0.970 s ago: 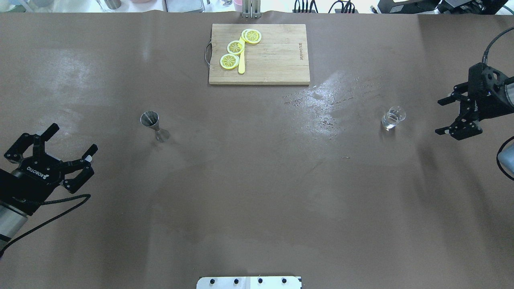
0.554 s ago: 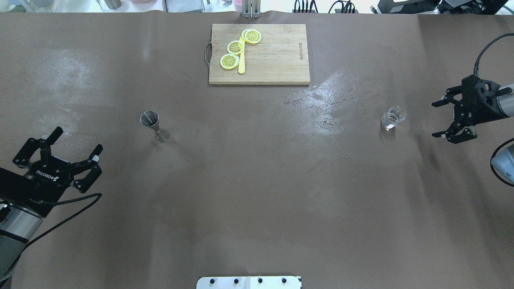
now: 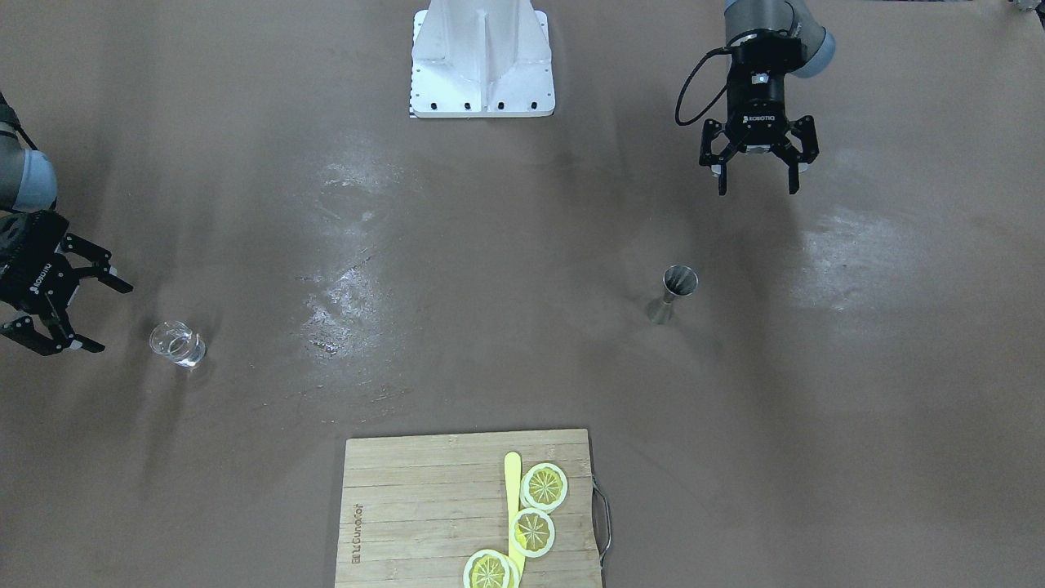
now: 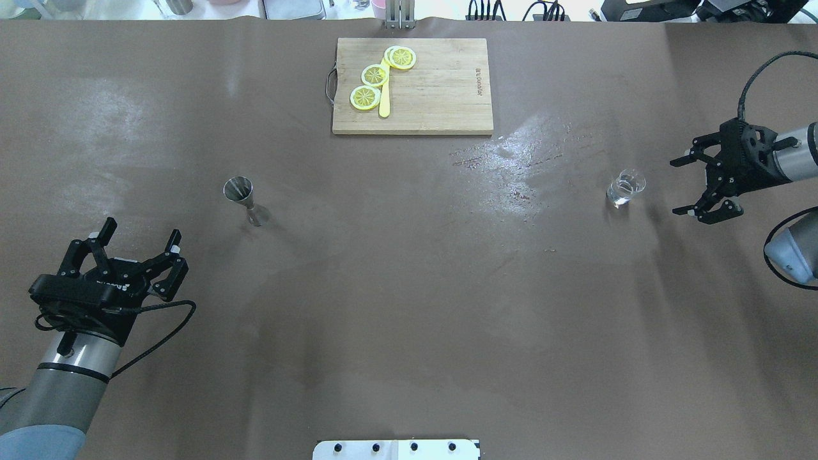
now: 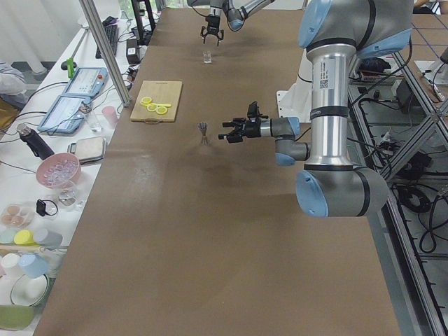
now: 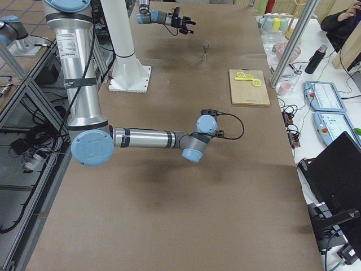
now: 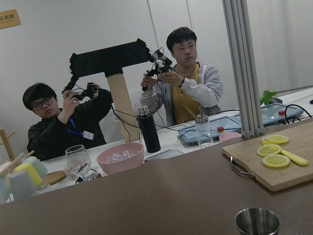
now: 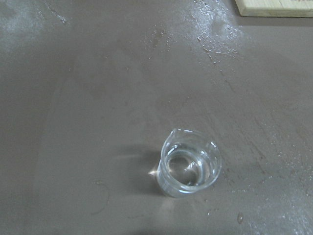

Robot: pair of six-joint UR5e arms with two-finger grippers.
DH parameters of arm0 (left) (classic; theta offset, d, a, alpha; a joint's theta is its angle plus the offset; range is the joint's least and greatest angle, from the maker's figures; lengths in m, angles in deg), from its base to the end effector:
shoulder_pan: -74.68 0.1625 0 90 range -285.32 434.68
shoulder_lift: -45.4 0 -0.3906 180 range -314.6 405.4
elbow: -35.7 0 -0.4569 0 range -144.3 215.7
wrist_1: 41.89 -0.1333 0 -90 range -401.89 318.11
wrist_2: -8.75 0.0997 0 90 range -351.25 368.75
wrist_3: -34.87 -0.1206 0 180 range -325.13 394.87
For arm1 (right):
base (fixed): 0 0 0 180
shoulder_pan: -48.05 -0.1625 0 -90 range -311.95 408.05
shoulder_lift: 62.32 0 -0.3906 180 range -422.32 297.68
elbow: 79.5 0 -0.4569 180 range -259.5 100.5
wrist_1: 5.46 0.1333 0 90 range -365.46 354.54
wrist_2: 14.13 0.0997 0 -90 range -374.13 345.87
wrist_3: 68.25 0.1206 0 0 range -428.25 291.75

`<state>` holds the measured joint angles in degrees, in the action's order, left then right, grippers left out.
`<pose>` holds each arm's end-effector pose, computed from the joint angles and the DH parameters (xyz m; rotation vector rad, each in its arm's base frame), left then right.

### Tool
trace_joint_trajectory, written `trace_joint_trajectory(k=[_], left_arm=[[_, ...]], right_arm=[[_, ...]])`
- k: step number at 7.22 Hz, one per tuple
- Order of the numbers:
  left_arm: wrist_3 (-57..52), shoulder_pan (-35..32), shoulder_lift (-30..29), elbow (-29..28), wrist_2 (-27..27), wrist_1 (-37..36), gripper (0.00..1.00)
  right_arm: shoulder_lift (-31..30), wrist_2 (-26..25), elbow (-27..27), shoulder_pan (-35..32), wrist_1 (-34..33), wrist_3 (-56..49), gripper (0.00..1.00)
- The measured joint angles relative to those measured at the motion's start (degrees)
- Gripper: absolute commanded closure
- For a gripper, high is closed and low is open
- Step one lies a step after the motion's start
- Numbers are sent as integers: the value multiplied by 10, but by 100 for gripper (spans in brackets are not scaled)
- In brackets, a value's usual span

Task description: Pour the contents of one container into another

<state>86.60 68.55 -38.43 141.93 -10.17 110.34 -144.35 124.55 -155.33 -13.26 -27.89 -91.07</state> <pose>0.4463 -0.2967 0.3879 1.3582 0.5888 -0.3254 -0.2631 -0.5697 0.5493 1.0284 -0.8707 -1.2213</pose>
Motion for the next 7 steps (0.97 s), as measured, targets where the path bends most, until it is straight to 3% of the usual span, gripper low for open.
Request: trace_joint_trajectory(k=[4,7], left_arm=[[111,17,-52,-26,6,-121,4],[157,16,-127,-93,14,-146,4]], right_arm=[[51,22,78,10,67,0,1],[67,30,107,24,90,0,1]])
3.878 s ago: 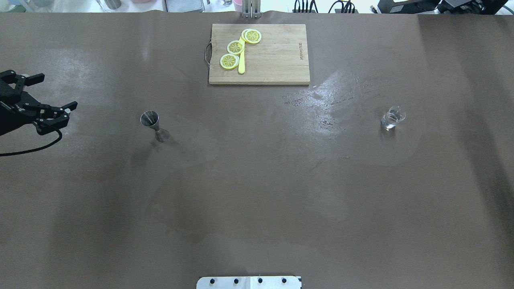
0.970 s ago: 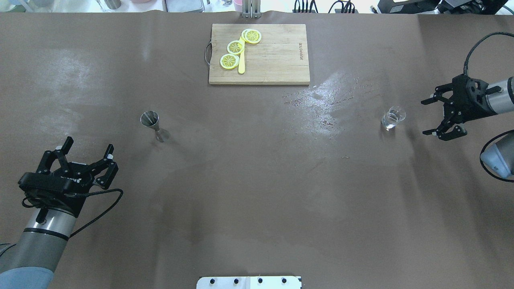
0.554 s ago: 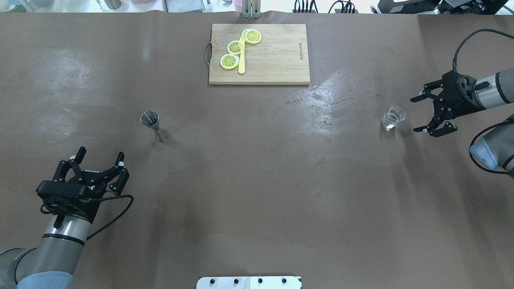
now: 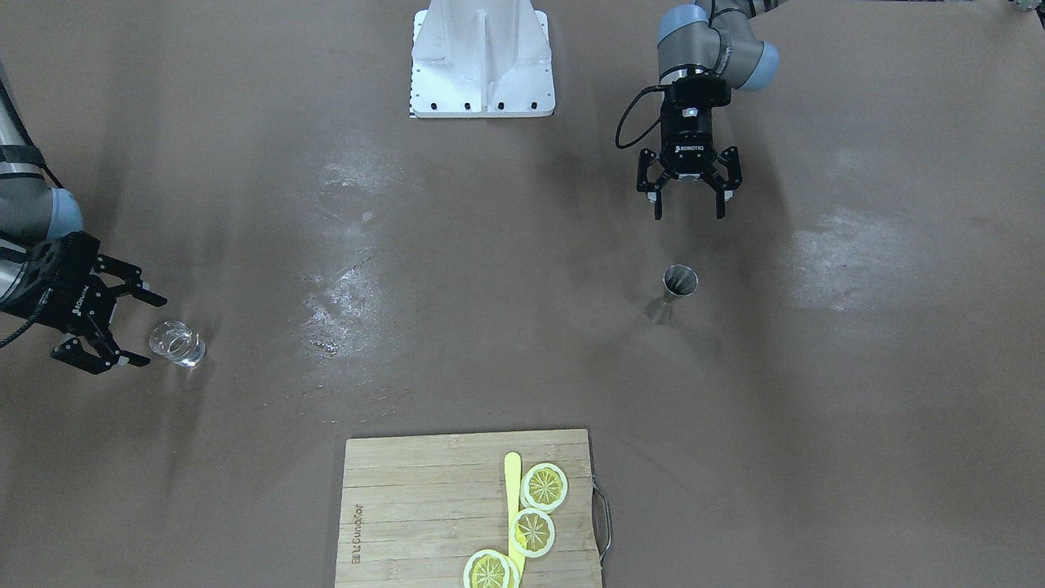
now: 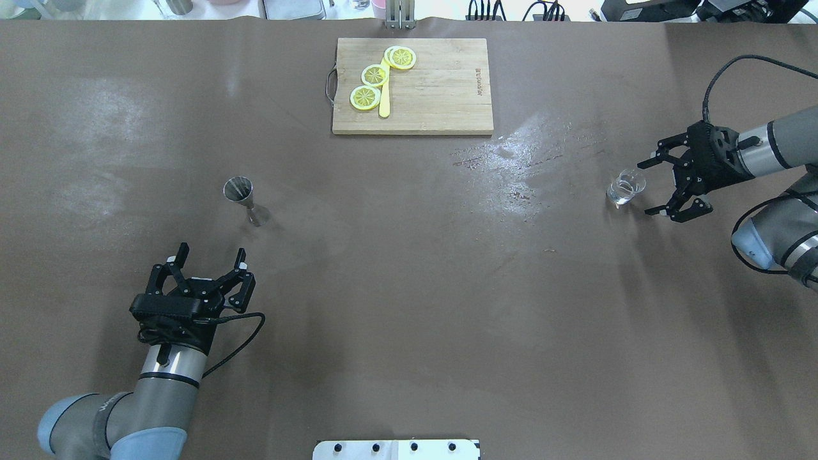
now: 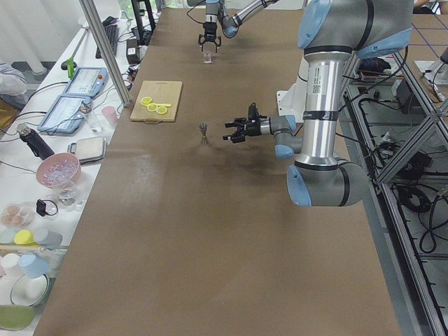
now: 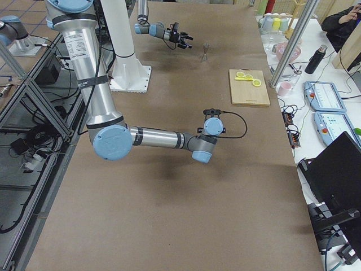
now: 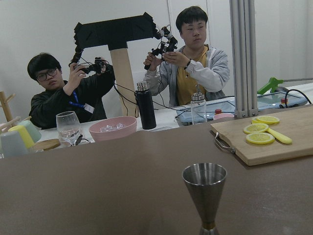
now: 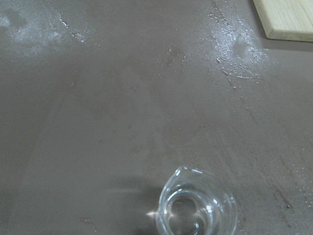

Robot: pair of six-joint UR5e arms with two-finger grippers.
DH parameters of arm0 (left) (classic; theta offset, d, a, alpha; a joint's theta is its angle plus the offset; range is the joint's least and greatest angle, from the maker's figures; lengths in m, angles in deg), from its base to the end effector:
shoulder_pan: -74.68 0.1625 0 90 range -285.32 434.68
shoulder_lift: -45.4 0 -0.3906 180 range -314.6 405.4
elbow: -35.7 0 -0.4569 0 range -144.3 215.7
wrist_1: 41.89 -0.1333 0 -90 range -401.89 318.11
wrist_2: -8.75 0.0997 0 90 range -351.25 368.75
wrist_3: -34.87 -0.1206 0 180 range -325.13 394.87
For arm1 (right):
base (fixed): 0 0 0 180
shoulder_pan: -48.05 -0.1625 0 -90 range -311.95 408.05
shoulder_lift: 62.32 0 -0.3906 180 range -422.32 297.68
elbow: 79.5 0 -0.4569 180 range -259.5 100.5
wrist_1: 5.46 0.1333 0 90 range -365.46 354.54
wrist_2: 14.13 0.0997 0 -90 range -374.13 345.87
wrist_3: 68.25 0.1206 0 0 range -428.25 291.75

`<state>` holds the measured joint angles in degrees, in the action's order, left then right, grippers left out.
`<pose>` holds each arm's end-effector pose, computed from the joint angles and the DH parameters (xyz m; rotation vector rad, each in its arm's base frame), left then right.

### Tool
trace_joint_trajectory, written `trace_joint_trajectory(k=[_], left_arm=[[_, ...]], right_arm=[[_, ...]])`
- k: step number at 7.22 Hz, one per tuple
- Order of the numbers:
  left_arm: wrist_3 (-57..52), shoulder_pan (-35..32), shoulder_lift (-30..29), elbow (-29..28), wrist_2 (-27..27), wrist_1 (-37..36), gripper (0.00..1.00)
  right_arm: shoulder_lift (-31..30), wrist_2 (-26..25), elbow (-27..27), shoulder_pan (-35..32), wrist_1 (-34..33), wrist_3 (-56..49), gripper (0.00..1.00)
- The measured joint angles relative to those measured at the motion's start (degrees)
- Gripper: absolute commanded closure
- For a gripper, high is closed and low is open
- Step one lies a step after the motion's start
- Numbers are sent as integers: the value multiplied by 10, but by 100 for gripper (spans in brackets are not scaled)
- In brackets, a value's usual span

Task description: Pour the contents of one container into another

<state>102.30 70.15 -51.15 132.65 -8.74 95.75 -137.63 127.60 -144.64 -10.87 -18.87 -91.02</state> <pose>0.5473 -0.2925 0.3741 1.3002 0.6146 -0.4140 -0.3062 -0.5827 0.5595 1.0949 -0.9410 -1.3040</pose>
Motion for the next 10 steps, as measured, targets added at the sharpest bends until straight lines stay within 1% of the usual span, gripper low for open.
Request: trace_joint_trajectory(k=[3,5,8,10], left_arm=[[17,-30,-59,-35,6,-47,4],[19,-52,-99,-78,2,-54,4],[21,-73,-124,-119,-12,-56,8],[29,-90,-140,-144,-27,-57,8]], right_arm=[[5,0,7,14,1,-1,4],[9,-1,15,17,1,-1,4],[21,-3,33,15,2,-3,5],[35,-1,48,9,3,-3,6]])
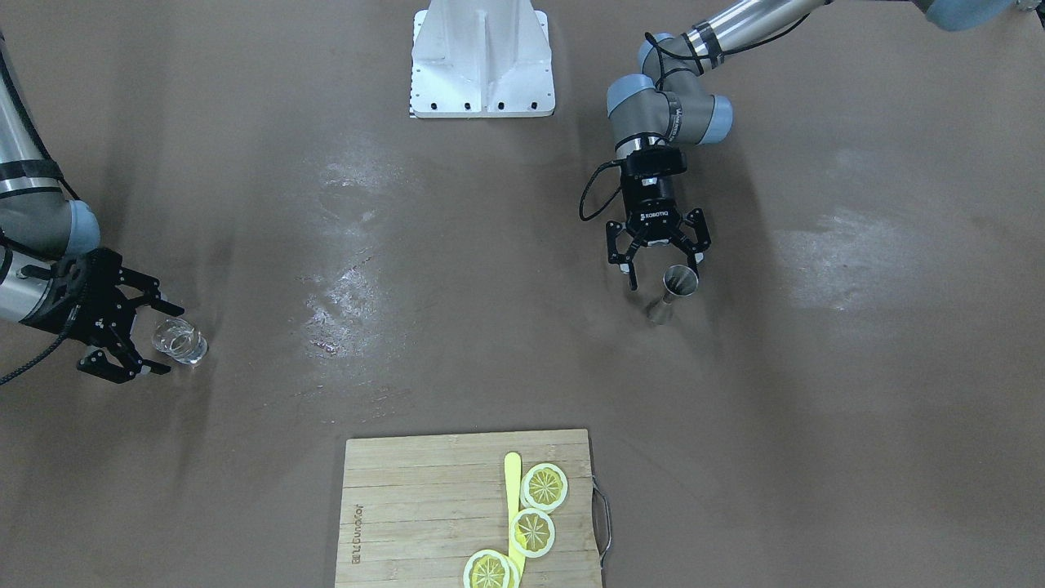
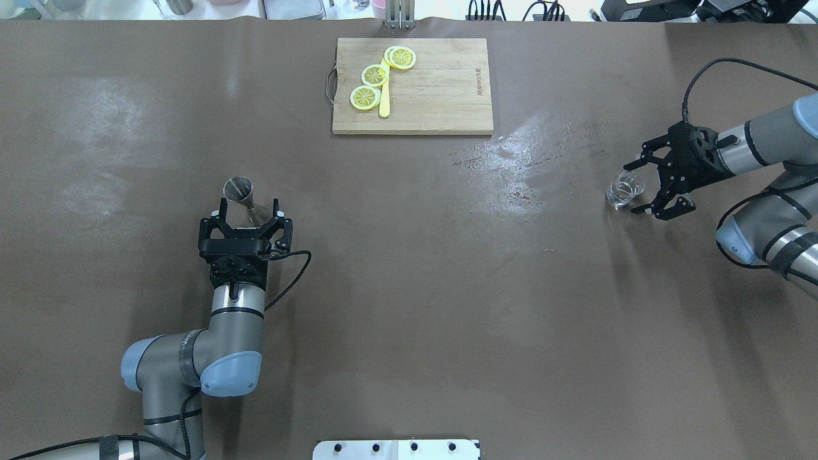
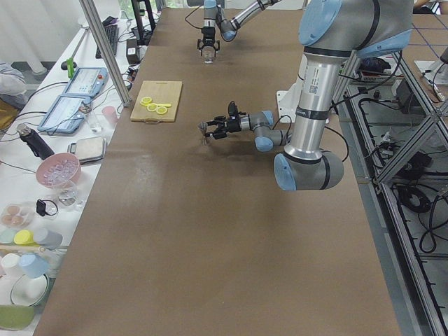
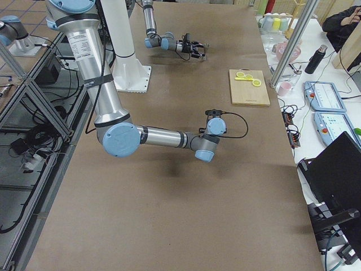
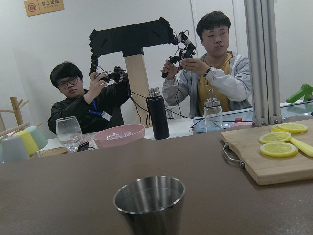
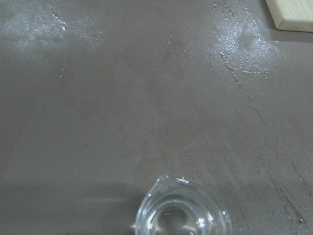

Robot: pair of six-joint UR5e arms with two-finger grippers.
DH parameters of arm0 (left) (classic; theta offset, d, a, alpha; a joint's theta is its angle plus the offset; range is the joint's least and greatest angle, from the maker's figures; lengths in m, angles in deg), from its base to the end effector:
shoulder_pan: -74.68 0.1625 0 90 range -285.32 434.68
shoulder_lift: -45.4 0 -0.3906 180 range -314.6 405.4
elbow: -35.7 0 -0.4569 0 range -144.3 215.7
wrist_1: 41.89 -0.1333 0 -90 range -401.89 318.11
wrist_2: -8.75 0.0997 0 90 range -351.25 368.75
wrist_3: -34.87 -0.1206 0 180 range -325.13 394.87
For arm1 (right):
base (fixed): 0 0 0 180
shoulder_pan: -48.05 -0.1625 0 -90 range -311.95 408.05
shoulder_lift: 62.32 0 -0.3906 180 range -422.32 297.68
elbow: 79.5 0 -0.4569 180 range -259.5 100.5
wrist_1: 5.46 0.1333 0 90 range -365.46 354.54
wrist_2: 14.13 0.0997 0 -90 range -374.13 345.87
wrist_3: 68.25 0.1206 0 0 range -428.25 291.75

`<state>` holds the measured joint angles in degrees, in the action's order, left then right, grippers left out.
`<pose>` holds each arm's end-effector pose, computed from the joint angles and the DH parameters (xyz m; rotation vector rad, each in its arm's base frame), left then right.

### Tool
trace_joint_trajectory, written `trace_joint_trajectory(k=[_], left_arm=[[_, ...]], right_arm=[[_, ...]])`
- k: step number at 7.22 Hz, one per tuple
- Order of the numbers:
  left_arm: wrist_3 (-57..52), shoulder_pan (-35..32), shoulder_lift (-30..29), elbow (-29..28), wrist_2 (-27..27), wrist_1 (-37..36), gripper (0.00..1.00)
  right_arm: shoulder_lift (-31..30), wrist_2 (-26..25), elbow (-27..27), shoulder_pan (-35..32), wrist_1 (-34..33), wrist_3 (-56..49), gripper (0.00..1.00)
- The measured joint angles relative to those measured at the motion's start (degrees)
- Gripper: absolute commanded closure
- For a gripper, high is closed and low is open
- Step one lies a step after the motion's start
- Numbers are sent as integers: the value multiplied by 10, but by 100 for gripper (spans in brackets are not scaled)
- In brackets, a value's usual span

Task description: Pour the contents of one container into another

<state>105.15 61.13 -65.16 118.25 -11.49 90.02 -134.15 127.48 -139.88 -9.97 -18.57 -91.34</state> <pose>0.5970 -0.3974 0.3668 1.3036 0.4778 -0.4926 -0.3268 -0.5966 0.5648 1.0754 -0.9484 -1.3156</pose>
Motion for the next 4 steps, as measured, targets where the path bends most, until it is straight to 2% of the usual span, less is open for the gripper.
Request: trace_joint_trajectory(k=[1,4], left_arm=[[15,-7,-5,-11,-4,-1,8],[50,-11,-16,-28,-8,-2,25]], right_arm=[[4,2,4,-1,0,1,6],[16,21,12,1,0,1,8]])
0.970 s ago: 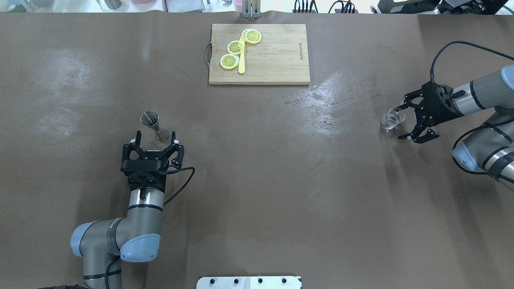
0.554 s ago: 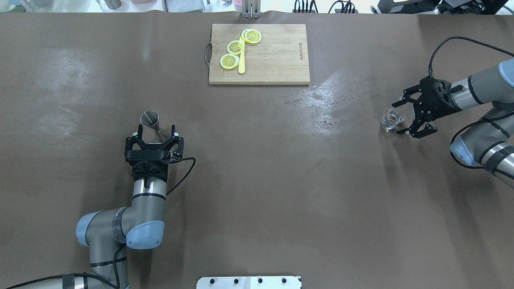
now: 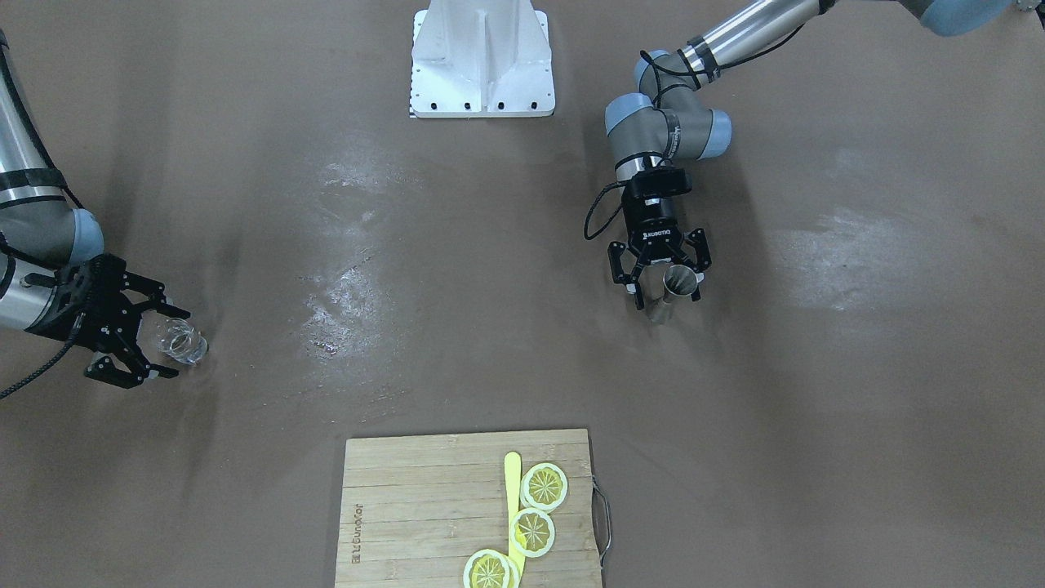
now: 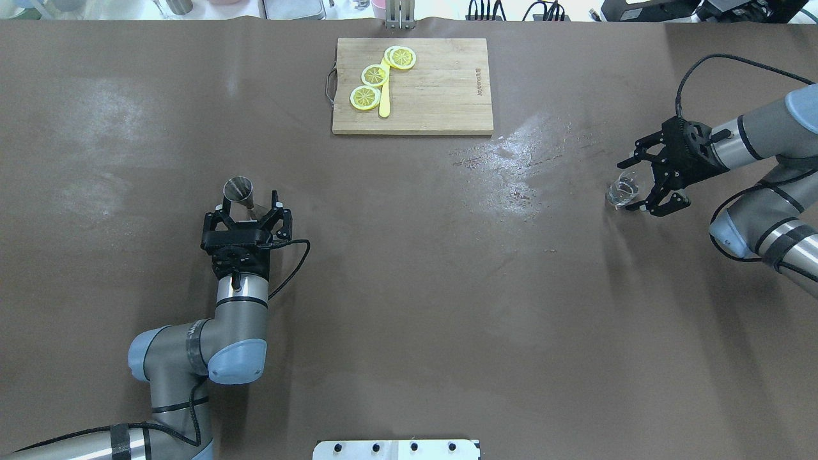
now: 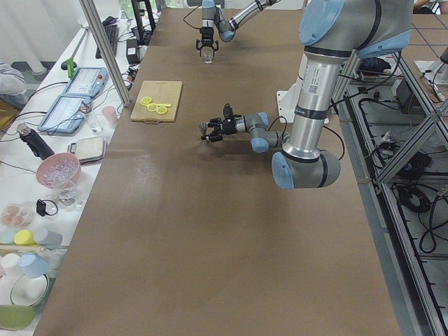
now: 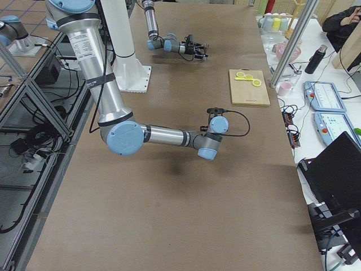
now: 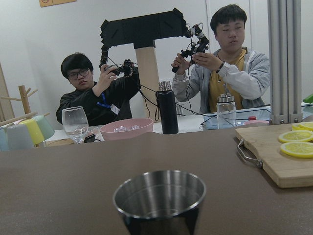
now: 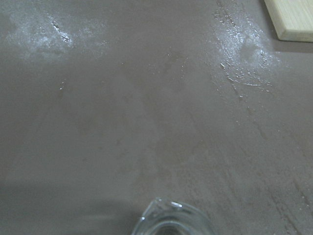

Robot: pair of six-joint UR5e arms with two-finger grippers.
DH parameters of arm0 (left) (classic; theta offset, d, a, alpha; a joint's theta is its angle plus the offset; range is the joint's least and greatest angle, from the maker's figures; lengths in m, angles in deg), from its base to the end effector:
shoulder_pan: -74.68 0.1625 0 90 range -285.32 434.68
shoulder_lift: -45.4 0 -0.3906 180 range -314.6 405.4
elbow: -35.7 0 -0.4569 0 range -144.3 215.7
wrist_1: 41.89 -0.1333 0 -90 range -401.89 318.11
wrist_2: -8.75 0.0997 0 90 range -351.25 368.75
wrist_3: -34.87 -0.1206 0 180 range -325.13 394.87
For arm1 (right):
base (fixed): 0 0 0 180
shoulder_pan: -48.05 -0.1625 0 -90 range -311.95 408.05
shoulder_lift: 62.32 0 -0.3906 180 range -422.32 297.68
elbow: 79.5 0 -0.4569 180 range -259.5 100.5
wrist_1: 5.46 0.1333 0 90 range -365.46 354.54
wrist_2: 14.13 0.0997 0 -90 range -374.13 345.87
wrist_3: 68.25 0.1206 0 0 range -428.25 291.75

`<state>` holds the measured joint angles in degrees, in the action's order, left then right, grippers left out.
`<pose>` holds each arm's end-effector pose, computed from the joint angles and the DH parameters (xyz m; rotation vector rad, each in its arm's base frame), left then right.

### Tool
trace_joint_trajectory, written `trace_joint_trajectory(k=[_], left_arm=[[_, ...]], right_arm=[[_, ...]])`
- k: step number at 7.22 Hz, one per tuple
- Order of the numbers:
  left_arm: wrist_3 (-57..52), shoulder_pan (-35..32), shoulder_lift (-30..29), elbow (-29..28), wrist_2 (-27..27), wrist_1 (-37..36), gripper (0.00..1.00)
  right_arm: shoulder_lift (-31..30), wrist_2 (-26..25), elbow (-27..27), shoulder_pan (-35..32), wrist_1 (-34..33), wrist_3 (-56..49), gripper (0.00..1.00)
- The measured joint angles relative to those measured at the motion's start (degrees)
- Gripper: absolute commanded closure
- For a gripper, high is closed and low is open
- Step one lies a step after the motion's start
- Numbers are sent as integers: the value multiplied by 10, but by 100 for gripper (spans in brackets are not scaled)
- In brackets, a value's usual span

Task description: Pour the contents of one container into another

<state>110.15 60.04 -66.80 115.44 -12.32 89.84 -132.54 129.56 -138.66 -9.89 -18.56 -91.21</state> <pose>0.6041 -0.4119 0.3750 1.2805 0.5099 -0.5601 -0.3338 -0.6010 0.5560 1.0726 -0.9851 -1.3336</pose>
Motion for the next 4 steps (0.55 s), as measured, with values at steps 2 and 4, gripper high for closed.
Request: trace_joint_trajectory(k=[2,4], left_arm=[[21,0,-1,-5,0,-12,25],[58,0,-2,-6,1,-59,37]], right_arm=[[-1,6,2,6,7,0,14],[-5,6,6,9,21,1,16]])
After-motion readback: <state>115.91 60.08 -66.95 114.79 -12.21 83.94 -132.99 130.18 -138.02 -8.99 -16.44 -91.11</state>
